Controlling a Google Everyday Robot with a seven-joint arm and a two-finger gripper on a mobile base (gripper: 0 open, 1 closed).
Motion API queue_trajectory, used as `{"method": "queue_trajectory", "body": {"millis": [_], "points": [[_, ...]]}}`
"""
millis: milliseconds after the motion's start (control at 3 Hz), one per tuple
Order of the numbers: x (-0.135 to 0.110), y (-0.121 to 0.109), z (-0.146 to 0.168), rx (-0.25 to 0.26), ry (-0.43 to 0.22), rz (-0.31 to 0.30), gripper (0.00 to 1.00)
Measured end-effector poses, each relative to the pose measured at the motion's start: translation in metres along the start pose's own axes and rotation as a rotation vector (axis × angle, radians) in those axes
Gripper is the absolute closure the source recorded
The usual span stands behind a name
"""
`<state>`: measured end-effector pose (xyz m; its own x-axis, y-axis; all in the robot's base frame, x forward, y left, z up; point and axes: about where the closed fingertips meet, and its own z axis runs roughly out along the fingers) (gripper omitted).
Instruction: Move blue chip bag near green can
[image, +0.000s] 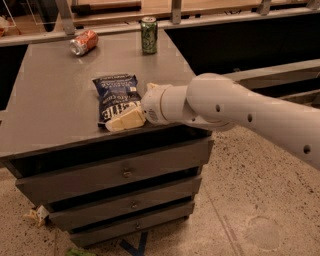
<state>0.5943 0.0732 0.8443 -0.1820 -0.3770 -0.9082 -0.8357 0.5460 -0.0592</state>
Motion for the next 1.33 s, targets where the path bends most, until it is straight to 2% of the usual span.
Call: {"method": "queue_trajectory", "body": {"millis": [333, 1000, 1333], "points": [[0.0061, 0.0000, 0.0047, -0.004, 0.015, 0.004, 0.14], [0.0130, 0.0026, 0.0086, -0.014, 0.019, 0.010, 0.61], [0.0147, 0.0006, 0.0078, -0.002, 0.014, 0.018, 0.84]]}}
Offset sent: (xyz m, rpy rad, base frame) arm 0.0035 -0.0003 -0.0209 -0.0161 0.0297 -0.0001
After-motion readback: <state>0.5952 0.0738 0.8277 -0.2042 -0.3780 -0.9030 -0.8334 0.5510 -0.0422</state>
